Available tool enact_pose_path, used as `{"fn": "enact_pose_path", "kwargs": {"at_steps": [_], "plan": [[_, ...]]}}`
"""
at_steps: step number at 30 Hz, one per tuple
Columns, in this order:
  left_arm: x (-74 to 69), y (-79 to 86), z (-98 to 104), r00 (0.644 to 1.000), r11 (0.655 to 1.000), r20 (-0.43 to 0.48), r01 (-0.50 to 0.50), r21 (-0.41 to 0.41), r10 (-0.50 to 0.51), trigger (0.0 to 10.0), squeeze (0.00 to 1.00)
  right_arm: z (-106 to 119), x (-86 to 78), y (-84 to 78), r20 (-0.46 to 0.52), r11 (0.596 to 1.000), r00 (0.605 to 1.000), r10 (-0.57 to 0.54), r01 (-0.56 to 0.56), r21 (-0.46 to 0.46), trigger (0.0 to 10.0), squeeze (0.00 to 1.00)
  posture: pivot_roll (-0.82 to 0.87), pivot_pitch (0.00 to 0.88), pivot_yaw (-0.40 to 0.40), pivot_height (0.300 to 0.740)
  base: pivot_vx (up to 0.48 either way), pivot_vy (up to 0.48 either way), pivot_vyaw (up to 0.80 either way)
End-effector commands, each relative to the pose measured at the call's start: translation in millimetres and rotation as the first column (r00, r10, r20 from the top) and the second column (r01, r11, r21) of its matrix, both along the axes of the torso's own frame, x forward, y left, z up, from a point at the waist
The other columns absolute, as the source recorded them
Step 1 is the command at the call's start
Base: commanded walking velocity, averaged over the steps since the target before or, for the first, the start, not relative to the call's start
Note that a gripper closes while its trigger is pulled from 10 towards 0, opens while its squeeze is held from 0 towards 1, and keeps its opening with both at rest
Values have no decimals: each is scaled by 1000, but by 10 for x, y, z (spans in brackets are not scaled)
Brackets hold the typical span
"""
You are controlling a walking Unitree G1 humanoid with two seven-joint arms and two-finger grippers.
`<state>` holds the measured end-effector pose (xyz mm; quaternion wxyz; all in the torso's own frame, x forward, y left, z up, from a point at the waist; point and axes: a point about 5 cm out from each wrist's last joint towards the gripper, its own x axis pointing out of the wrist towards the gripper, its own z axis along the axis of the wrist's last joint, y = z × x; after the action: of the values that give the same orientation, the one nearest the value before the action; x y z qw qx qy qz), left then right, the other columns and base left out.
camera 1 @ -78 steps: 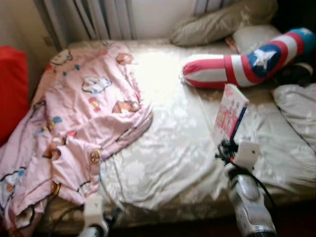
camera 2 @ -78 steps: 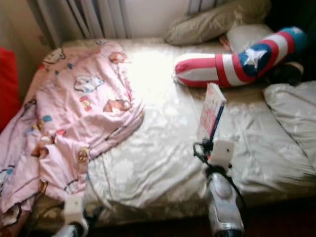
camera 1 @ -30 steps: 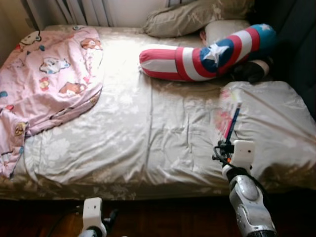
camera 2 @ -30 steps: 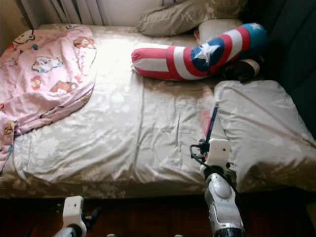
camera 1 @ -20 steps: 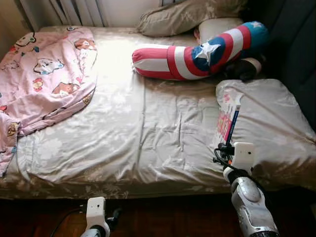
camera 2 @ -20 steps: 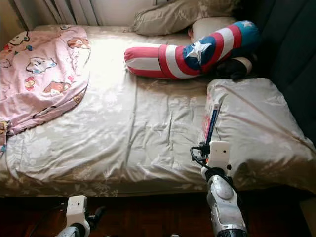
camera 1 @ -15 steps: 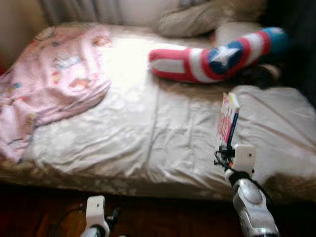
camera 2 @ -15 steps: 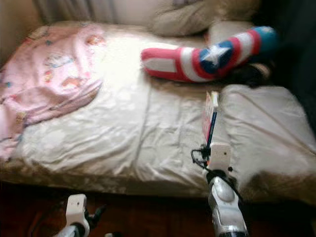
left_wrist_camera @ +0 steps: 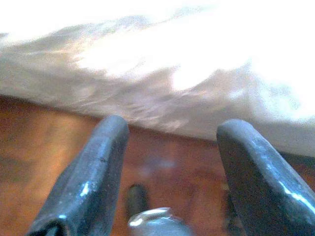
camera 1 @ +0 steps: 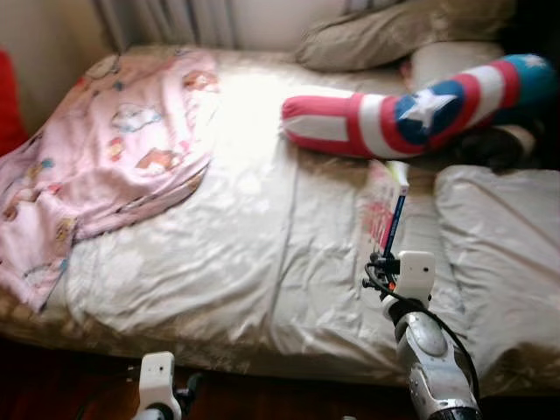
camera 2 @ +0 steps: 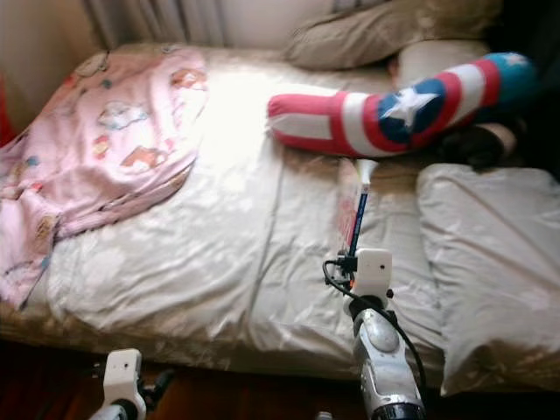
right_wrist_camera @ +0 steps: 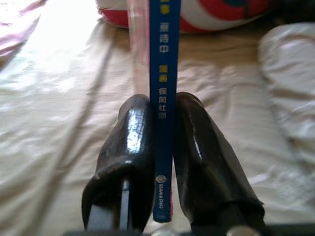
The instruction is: Clean up the room
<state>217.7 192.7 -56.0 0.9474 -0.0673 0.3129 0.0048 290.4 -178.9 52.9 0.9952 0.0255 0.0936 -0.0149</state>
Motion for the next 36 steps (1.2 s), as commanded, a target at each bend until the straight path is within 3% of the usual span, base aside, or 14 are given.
{"fn": "enact_pose_path", "kwargs": {"at_steps": [1, 7, 25, 29, 34, 36], "plan": [[-140, 75, -78, 999, 1000, -54, 8, 25, -6, 10000, 0, 99, 47, 41, 60, 1000, 998, -6, 5, 14, 10000, 0, -21, 135, -19, 740, 307, 0, 0], [-133, 74, -73, 999, 1000, -50, 7, 22, -6, 10000, 0, 76, 63, -52, 42, 990, 991, -129, 127, 64, 10000, 0, -15, 147, -22, 740, 196, 0, 0], [-129, 91, -60, 999, 1000, -30, -14, 9, 14, 10000, 0, 44, 59, -112, 37, 982, 984, -174, 170, 85, 10000, 0, -11, 171, -28, 740, 0, 0, 0], [-7, 85, 33, 999, 1000, 45, -10, 5, 10, 10000, 0, 81, 75, -139, 70, 979, 980, -188, 181, 89, 10000, 0, -14, 179, -31, 740, 0, 0, 0], [257, 76, 281, 974, 999, 225, 9, 31, -16, 10000, 0, 90, 62, -148, 81, 982, 980, -179, 173, 82, 10000, 0, -14, 184, -34, 740, 0, 0, 0], [560, 105, 696, 889, 997, 457, -13, 77, -24, 10000, 0, 61, 33, -111, 81, 985, 985, -150, 142, 94, 10000, 0, -15, 187, -36, 740, 0, 0, 0]]}}
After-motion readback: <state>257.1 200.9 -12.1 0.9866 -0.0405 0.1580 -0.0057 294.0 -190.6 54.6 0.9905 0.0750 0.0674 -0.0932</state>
